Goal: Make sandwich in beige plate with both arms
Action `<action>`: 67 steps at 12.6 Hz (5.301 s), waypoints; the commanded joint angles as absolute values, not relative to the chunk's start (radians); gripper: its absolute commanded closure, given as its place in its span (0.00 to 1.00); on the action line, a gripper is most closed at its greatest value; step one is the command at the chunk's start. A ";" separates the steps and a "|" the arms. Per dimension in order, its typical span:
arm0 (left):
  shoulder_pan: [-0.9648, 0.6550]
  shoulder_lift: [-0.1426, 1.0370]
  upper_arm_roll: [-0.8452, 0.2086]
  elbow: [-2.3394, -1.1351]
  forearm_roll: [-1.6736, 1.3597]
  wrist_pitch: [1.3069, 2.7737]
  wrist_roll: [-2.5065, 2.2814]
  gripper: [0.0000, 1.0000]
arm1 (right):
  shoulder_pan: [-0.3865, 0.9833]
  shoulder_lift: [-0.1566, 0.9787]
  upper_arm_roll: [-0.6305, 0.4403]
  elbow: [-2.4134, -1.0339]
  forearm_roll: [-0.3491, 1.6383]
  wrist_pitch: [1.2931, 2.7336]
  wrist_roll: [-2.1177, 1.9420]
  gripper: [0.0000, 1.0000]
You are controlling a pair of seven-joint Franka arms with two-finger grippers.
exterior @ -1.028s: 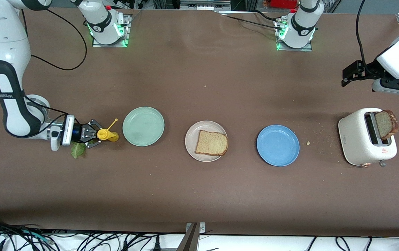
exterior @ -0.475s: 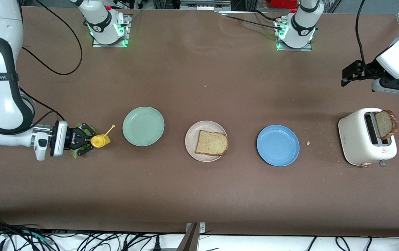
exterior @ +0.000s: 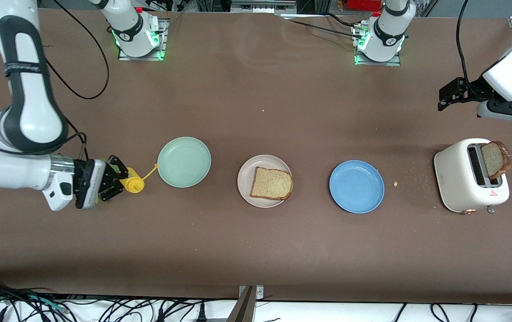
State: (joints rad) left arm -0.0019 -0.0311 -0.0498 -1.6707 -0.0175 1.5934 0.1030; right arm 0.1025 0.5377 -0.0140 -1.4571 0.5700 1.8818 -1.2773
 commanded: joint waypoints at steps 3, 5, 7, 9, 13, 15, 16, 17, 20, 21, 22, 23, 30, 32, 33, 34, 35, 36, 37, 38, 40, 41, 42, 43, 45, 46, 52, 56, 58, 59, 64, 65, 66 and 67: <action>0.000 -0.038 -0.054 -1.674 -0.006 1.586 0.109 0.00 | 0.253 0.535 -0.015 -1.404 0.283 1.933 -1.088 1.00; 0.000 -0.038 -0.054 -1.674 -0.006 1.586 0.109 0.00 | 0.308 0.534 0.021 -1.402 0.122 1.945 -1.021 0.99; 0.000 -0.038 -0.054 -1.674 -0.006 1.586 0.109 0.00 | 0.359 0.535 0.061 -1.402 -0.019 1.953 -0.933 0.99; 0.000 -0.038 -0.054 -1.674 -0.006 1.586 0.109 0.00 | 0.425 0.546 0.074 -1.402 -0.136 1.951 -0.887 0.99; 0.000 -0.038 -0.054 -1.674 -0.006 1.586 0.109 0.00 | 0.529 0.590 0.090 -1.402 -0.349 1.928 -0.825 0.99; 0.000 -0.038 -0.054 -1.674 -0.006 1.586 0.109 0.00 | 0.574 0.624 0.089 -1.402 -0.429 1.928 -0.802 0.99; 0.000 -0.038 -0.054 -1.674 -0.006 1.586 0.109 0.00 | 0.587 0.641 0.089 -1.401 -0.464 1.928 -0.802 0.99; 0.000 -0.038 -0.054 -1.674 -0.006 1.586 0.109 0.00 | 0.612 0.659 0.089 -1.401 -0.512 1.919 -0.802 0.99; 0.000 -0.038 -0.054 -1.674 -0.006 1.586 0.109 0.00 | 0.664 0.727 0.089 -1.338 -0.610 1.824 -0.801 0.99; 0.000 -0.038 -0.054 -1.674 -0.006 1.586 0.109 0.00 | 0.678 0.753 0.089 -1.310 -0.627 1.801 -0.801 0.99; 0.000 -0.038 -0.054 -1.674 -0.006 1.586 0.109 0.00 | 0.689 0.764 0.089 -1.298 -0.630 1.793 -0.801 0.99; 0.000 -0.038 -0.054 -1.674 -0.006 1.586 0.109 0.00 | 0.689 0.770 0.087 -1.296 -0.630 1.795 -0.801 0.99; 0.000 -0.038 -0.054 -1.674 -0.006 1.586 0.109 0.00 | 0.683 0.762 0.086 -1.281 -0.614 1.809 -0.798 0.99; 0.000 -0.038 -0.054 -1.674 -0.006 1.586 0.109 0.00 | 0.658 0.736 0.086 -1.281 -0.544 1.822 -0.801 0.98; 0.000 -0.038 -0.054 -1.674 -0.005 1.586 0.109 0.00 | 0.631 0.718 0.086 -1.282 -0.485 1.822 -0.807 0.98; 0.000 -0.038 -0.055 -1.674 -0.005 1.586 0.107 0.00 | 0.609 0.700 0.086 -1.284 -0.436 1.821 -0.824 0.98; -0.002 -0.038 -0.054 -1.674 -0.005 1.586 0.109 0.00 | 0.591 0.690 0.086 -1.282 -0.375 1.821 -0.830 0.98; 0.000 -0.038 -0.054 -1.674 -0.005 1.586 0.109 0.00 | 0.577 0.680 0.086 -1.281 -0.330 1.821 -0.836 0.98; 0.000 -0.038 -0.055 -1.674 -0.005 1.586 0.109 0.00 | 0.569 0.675 0.084 -1.281 -0.283 1.821 -0.836 0.98; 0.000 -0.038 -0.055 -1.674 -0.005 1.586 0.109 0.00 | 0.548 0.667 0.080 -1.281 -0.226 1.821 -0.839 0.98; -0.002 -0.038 -0.055 -1.674 -0.005 1.586 0.107 0.00 | 0.488 0.629 0.078 -1.287 -0.055 1.824 -0.880 0.98; -0.002 -0.038 -0.055 -1.674 -0.005 1.586 0.106 0.00 | 0.451 0.605 0.078 -1.296 0.027 1.825 -0.922 0.98; -0.002 -0.038 -0.055 -1.674 -0.005 1.586 0.104 0.00 | 0.412 0.569 0.077 -1.325 0.113 1.825 -0.967 0.98; -0.002 -0.038 -0.055 -1.674 -0.005 1.586 0.104 0.00 | 0.369 0.534 0.077 -1.359 0.189 1.827 -1.009 0.98; -0.002 -0.038 -0.055 -1.674 -0.005 1.586 0.106 0.00 | 0.290 0.506 0.075 -1.388 0.360 1.822 -1.122 0.98; -0.002 -0.038 -0.055 -1.674 -0.005 1.586 0.106 0.00 | 0.241 0.483 0.077 -1.423 0.444 1.821 -1.175 0.98; -0.002 -0.038 -0.055 -1.674 -0.005 1.586 0.106 0.00 | 0.117 0.480 0.003 -1.546 0.783 1.769 -1.651 0.98; -0.002 -0.038 -0.057 -1.674 -0.005 1.586 0.106 0.00 | -0.020 0.532 -0.012 -1.597 0.920 1.622 -1.909 0.98; -0.002 -0.038 -0.055 -1.674 -0.005 1.586 0.104 0.00 | -0.083 0.589 -0.012 -1.598 0.948 1.550 -2.032 0.98; -0.002 -0.038 -0.057 -1.674 -0.005 1.586 0.104 0.00 | -0.106 0.619 -0.014 -1.598 0.951 1.530 -2.110 0.98; -0.002 -0.038 -0.057 -1.674 -0.005 1.586 0.106 0.00 | -0.152 0.712 -0.014 -1.597 0.945 1.516 -2.360 0.98; -0.002 -0.038 -0.057 -1.674 -0.005 1.586 0.106 0.00 | -0.158 0.736 -0.014 -1.597 0.948 1.517 -2.394 0.98; -0.002 -0.038 -0.057 -1.674 -0.005 1.586 0.106 0.00 | -0.160 0.755 -0.014 -1.594 0.950 1.517 -2.426 0.98; -0.002 -0.038 -0.055 -1.674 -0.005 1.586 0.106 0.00 | -0.166 0.770 -0.014 -1.591 0.950 1.519 -2.459 0.98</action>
